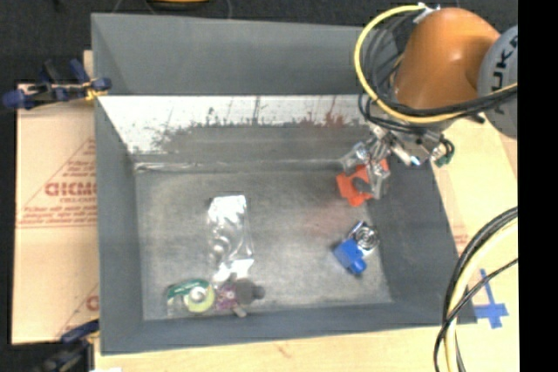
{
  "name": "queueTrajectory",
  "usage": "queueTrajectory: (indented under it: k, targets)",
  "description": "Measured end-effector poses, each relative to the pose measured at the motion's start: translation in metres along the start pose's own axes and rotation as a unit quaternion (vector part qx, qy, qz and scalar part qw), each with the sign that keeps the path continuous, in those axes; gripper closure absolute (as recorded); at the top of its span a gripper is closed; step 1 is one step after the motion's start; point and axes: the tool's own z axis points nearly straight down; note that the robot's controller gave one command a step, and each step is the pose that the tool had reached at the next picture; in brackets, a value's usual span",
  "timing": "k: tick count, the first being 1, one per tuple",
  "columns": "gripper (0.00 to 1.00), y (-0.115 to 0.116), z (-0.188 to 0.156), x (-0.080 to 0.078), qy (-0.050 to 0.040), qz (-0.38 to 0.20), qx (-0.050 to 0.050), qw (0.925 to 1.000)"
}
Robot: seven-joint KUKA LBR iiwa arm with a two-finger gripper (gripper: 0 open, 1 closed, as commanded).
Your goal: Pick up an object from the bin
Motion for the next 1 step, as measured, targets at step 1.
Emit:
queueTrajectory:
  k: [1]
  targets:
    - [1.0,-0.001,-0.1133,-0.0026,-0.0045,0.015,0.005,0.9999]
